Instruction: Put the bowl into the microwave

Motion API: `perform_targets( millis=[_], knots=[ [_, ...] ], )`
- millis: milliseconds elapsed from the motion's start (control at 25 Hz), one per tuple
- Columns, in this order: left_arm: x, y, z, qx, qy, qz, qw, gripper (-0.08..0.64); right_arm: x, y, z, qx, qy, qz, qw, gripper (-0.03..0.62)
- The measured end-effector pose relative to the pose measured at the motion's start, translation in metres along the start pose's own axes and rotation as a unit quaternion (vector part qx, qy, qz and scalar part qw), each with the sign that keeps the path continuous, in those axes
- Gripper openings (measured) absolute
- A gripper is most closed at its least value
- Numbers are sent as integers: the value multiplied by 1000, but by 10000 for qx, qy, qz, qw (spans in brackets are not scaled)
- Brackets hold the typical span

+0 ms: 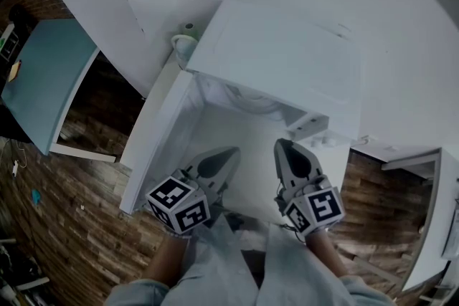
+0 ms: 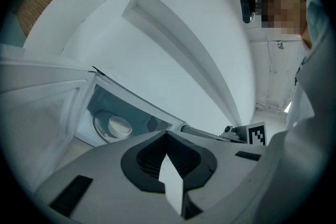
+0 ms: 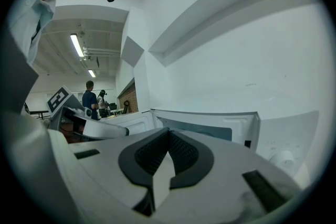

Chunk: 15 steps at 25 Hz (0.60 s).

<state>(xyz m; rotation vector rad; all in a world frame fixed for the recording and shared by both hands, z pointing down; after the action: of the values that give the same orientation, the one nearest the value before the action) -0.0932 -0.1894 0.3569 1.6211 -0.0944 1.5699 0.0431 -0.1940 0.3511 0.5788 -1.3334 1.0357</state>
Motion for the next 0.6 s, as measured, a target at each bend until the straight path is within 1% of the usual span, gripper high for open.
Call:
perform_targets(
  millis=[160, 600],
  knots=[
    [0, -1, -1, 24, -33, -112, 9999, -1, 1, 1, 0, -13, 27, 47, 10000, 2],
    [5, -5, 0, 78, 25, -114, 9999, -2, 5, 3, -1, -63, 153, -83, 9998, 2]
  ],
)
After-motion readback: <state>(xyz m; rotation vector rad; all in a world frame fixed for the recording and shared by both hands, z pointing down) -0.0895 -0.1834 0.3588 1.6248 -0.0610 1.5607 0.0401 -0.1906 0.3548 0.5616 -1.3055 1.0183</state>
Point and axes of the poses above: the fingertips, and each gripper's own axes: z forward along the fingers, y to its left, x out of its underside, the point moved 4 cm from there along -z, backward along the fingers, and after that the axes turned 2 degrees about z, right-handed, at the moved point
